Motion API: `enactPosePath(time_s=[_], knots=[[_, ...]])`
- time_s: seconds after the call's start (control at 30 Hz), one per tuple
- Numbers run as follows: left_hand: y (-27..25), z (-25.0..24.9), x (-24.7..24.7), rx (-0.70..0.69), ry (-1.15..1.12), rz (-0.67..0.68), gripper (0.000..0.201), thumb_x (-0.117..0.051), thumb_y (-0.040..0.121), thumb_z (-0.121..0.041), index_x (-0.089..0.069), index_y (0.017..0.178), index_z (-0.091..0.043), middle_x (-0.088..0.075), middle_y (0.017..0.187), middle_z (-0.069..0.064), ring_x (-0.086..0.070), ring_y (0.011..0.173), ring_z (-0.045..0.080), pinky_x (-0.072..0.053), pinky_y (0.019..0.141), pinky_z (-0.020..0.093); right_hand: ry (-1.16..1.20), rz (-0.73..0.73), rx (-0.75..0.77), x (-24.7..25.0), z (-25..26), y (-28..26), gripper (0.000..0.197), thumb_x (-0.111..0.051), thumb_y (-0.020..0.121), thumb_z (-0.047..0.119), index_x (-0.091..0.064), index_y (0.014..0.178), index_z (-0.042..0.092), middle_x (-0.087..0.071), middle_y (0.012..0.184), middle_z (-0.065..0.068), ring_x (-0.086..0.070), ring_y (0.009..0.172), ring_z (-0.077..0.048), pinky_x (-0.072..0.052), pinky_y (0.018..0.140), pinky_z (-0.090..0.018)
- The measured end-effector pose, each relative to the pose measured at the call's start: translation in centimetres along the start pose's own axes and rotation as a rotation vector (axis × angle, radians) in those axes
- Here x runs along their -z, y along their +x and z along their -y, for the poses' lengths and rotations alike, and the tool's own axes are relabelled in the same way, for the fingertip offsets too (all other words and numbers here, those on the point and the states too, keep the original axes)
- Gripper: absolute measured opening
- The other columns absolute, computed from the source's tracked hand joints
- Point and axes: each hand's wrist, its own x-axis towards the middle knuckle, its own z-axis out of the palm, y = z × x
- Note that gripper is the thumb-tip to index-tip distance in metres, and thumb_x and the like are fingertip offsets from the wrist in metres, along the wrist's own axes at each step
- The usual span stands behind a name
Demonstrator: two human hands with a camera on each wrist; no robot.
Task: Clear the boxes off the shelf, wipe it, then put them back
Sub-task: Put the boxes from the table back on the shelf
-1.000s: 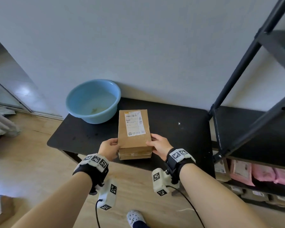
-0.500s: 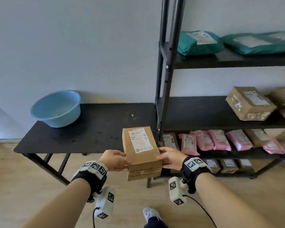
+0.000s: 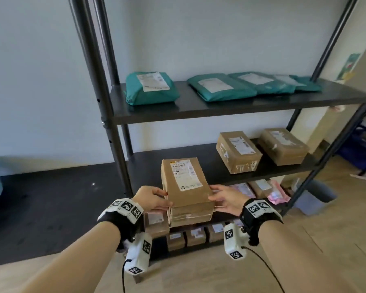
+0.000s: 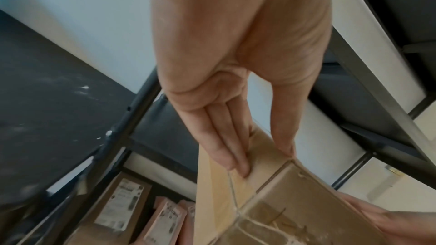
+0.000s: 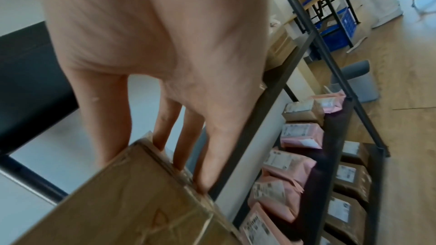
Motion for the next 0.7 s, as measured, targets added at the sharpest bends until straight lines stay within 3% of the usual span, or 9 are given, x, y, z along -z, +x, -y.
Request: enactPosePath(time_s=[0.1, 0.23, 0.3, 0.37, 0.47, 0.6, 0.7], knots=[[3.8, -2.0, -1.1, -0.024, -0.058, -0.114, 0.029, -0.076, 0.074, 0.000, -0.064, 0.099, -0.011, -0.070, 0.081, 0.004, -0.068, 0.068, 0.014, -0.059, 0.077, 0.030, 0.006, -0.034, 0.037, 1.7, 2.8, 3.5, 0.054, -0.056, 0.082, -0.011, -0.055, 0.129, 0.015, -0.066, 0.118, -0.011, -0.058, 0.116, -0.030, -0.041, 0.106, -0.045], [9.0, -3.3, -1.6, 0.046, -0.182, -0.207, 0.031, -0.059, 0.084, 0.011, -0.060, 0.113, -0.001, -0.064, 0.078, 0.004, -0.060, 0.067, 0.015, -0.051, 0.063, 0.025, -0.007, -0.010, 0.029, 3.0, 5.6, 8.9, 0.058, -0.058, 0.080, -0.011, -0.055, 0.130, 0.019, -0.065, 0.119, -0.006, -0.058, 0.113, -0.024, -0.042, 0.092, -0.036], [11.6, -3.6, -1.3, 0.101, -0.259, -0.219, 0.034, -0.046, 0.089, 0.013, -0.055, 0.121, 0.002, -0.063, 0.081, 0.006, -0.059, 0.071, 0.018, -0.048, 0.064, 0.026, 0.027, -0.002, 0.016, 3.4, 6.5, 11.3, 0.057, -0.056, 0.081, -0.013, -0.055, 0.129, 0.018, -0.064, 0.121, -0.007, -0.057, 0.112, -0.024, -0.042, 0.085, -0.033], [13.5, -3.9, -1.2, 0.121, -0.296, -0.236, 0.037, -0.044, 0.091, 0.012, -0.053, 0.125, 0.001, -0.063, 0.087, 0.008, -0.059, 0.080, 0.022, -0.048, 0.069, 0.028, 0.051, 0.022, 0.017, 3.7, 7.2, 13.3, 0.056, -0.055, 0.081, -0.015, -0.056, 0.127, 0.016, -0.063, 0.122, -0.009, -0.058, 0.113, -0.026, -0.046, 0.079, -0.032], [15.7, -4.3, -1.6, 0.094, -0.238, -0.263, 0.042, -0.053, 0.088, 0.010, -0.053, 0.127, -0.002, -0.061, 0.106, 0.012, -0.056, 0.096, 0.024, -0.049, 0.073, 0.028, 0.093, 0.027, 0.020, 4.1, 7.7, 16.2, 0.055, -0.054, 0.080, -0.018, -0.056, 0.126, 0.013, -0.065, 0.117, -0.009, -0.059, 0.110, -0.026, -0.048, 0.089, -0.036], [17.9, -4.4, -2.4, 0.075, -0.217, -0.275, 0.047, -0.049, 0.087, 0.014, -0.048, 0.131, -0.002, -0.058, 0.112, 0.009, -0.058, 0.083, 0.018, -0.050, 0.065, 0.023, 0.090, -0.018, 0.056, 4.5, 7.7, 18.6, 0.056, -0.051, 0.081, -0.021, -0.054, 0.129, 0.008, -0.062, 0.123, -0.010, -0.058, 0.112, -0.026, -0.048, 0.089, -0.035], [18.7, -4.2, -3.1, 0.090, -0.231, -0.260, 0.050, -0.046, 0.088, 0.014, -0.045, 0.135, -0.005, -0.056, 0.117, 0.007, -0.055, 0.078, 0.012, -0.046, 0.067, 0.025, -0.016, -0.042, 0.107, 4.9, 7.1, 19.4, 0.055, -0.056, 0.081, -0.015, -0.057, 0.128, 0.014, -0.064, 0.122, -0.006, -0.060, 0.112, -0.022, -0.050, 0.090, -0.033]])
